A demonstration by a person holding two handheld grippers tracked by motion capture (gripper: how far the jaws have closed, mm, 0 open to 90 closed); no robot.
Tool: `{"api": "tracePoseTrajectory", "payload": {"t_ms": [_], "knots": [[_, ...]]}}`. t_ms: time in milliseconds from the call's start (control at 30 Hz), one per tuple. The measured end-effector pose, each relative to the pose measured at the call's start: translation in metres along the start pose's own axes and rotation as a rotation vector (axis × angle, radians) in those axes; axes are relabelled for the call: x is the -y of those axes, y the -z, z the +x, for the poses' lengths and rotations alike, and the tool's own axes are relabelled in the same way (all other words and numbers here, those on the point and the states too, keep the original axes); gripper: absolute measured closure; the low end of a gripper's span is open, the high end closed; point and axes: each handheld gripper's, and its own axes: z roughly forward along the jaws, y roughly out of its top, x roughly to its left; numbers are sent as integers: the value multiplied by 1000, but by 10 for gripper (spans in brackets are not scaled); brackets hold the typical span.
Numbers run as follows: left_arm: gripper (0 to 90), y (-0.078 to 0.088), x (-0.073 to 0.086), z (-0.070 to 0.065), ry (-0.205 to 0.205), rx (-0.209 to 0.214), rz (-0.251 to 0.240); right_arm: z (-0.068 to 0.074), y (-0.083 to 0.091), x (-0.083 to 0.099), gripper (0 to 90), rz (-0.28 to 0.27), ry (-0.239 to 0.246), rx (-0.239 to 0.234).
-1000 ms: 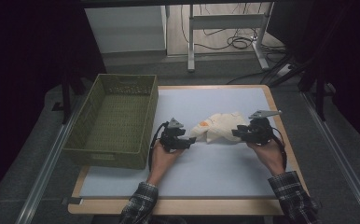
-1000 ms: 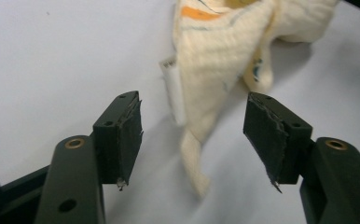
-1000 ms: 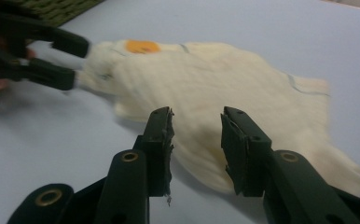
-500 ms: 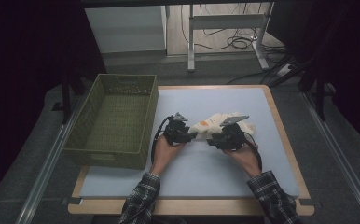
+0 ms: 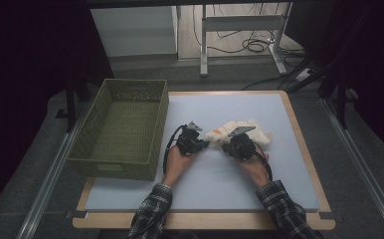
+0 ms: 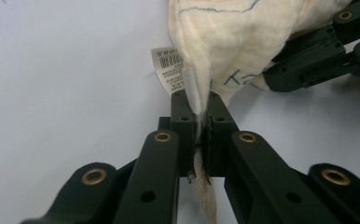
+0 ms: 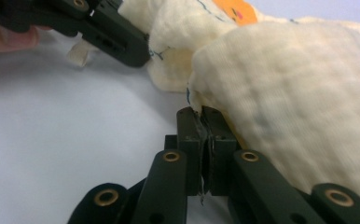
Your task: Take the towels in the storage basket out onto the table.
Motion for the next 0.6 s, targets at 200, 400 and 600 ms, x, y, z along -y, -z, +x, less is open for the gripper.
{"api": "tracePoseTrajectory", "payload": {"t_ms": [200, 400, 600], "knots": [[858, 16, -7, -1, 0, -47, -48, -5, 33, 5, 874, -39, -13, -15], [857, 27, -12, -4, -13, -81, -81, -22, 77, 19, 874, -76, -39, 19], [854, 33, -17, -9, -25, -96, -85, -45, 120, 39, 874, -109, -101, 64]]}}
